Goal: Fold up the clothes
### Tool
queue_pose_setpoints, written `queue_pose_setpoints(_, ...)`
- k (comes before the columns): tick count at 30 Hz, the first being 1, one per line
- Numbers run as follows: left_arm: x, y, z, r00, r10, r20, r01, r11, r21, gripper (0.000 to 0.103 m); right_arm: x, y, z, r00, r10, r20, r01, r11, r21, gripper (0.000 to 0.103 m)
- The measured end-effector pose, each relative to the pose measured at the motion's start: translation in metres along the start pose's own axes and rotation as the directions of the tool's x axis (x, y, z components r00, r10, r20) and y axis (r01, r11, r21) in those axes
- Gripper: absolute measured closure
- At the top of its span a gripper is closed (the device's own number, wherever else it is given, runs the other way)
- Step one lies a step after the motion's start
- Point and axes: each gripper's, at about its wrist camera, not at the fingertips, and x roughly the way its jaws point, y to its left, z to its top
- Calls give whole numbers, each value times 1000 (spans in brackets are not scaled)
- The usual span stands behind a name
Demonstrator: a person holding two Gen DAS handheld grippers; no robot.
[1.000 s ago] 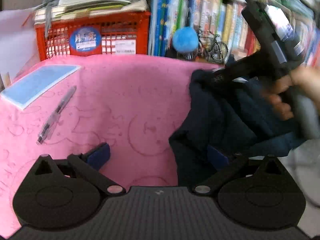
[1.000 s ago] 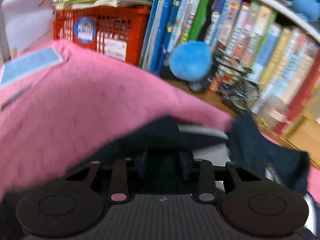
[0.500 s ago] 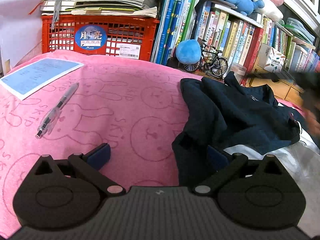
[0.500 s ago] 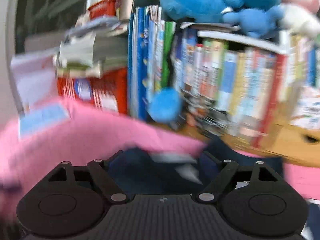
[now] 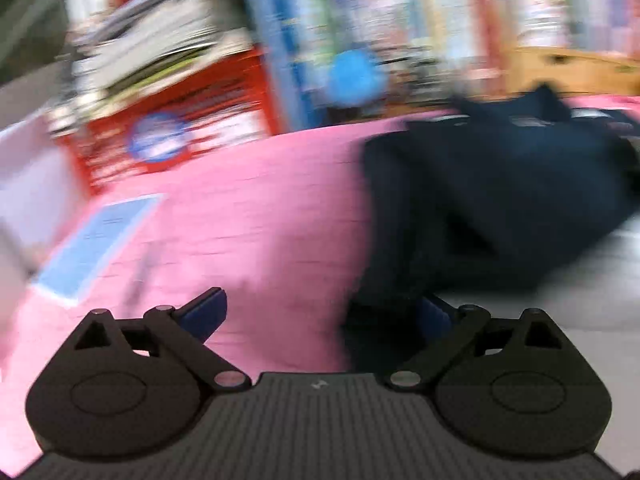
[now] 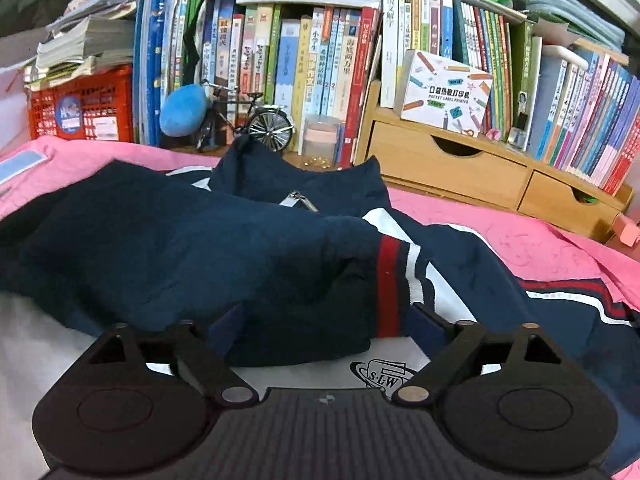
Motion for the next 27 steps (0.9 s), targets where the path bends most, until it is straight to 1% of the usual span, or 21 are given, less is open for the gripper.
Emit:
queue_pose_setpoints(3, -2, 20, -6, 998, 57, -14, -57, 997, -52, 0, 6, -4, -8, 999, 43, -12, -43, 998, 46, 8)
queue_pose_setpoints(4, -4, 24, -9, 997, 79, -21, -80, 995, -52, 0, 6, -7, -11, 998, 56, -15, -55, 996, 65, 7)
queue_pose_setpoints(6, -10, 25, -13, 985, 167, -43, -167, 986, -1, 3, 6, -12, -12, 998, 63, -18, -61, 994, 91, 7)
queue_pose_setpoints(7, -15, 28, -14, 980, 194, -41, -193, 981, 21, 3, 6, -14, -12, 998, 65, -19, -63, 993, 101, 7)
queue_pose_setpoints(8, -23, 32, -15, 979, 199, -36, -198, 980, 25, 3, 6, -17, -13, 997, 68, -20, -66, 992, 112, 7)
queue_pose_setpoints(10, -41, 47, -9, 988, 151, -15, -151, 988, -38, 3, 5, -22, -15, 997, 71, -20, -68, 988, 138, 6)
queue_pose_setpoints(12, -52, 55, 7, 998, 61, 22, -58, 994, -95, 2, 8, -27, -15, 996, 86, -29, -80, 982, 171, 4)
queue_pose_setpoints(14, -51, 50, 30, 998, -27, 64, 33, 995, -95, 0, 9, -29, -15, 995, 91, -30, -84, 979, 186, 3)
queue_pose_setpoints(15, -46, 43, 41, 996, -40, 81, 46, 996, -76, 0, 9, -29, -15, 996, 90, -28, -83, 979, 187, 3)
queue_pose_setpoints(16, -36, 31, 52, 995, -23, 94, 27, 999, -39, 0, 8, -29, -15, 996, 88, -26, -82, 979, 189, 3)
queue_pose_setpoints(18, -9, 7, 72, 995, 22, 98, -25, 999, 23, 0, 6, -38, -18, 993, 117, 5, -114, 961, 253, 3)
queue_pose_setpoints(19, 6, -4, 79, 995, 37, 88, -41, 998, 46, 0, 5, -43, -19, 991, 131, 23, -132, 949, 287, 3)
queue_pose_setpoints(20, 22, -15, 84, 997, 37, 66, -41, 998, 57, 1, 3, -52, -23, 987, 153, 54, -162, 923, 349, 3)
queue_pose_setpoints(22, 53, -31, 92, 1000, 17, 6, -17, 998, 58, 2, -1, -71, -32, 975, 185, 123, -222, 855, 468, 3)
queue_pose_setpoints(23, 67, -38, 95, 1000, 2, -26, -1, 998, 60, 5, -2, -78, -37, 968, 199, 154, -250, 822, 512, 3)
queue_pose_setpoints(24, 79, -45, 96, 998, -8, -57, 12, 998, 63, 15, -2, -86, -41, 960, 212, 184, -279, 786, 552, 3)
queue_pose_setpoints(25, 88, -51, 96, 996, -19, -82, 25, 997, 67, 25, -2, -91, -44, 954, 217, 206, -298, 761, 577, 4)
queue_pose_setpoints(26, 92, -56, 93, 994, -37, -102, 44, 997, 67, 50, -2, -93, -45, 952, 218, 215, -304, 750, 587, 4)
queue_pose_setpoints(27, 95, -59, 91, 992, -57, -109, 64, 996, 57, 70, -2, -92, -44, 953, 216, 211, -300, 755, 583, 4)
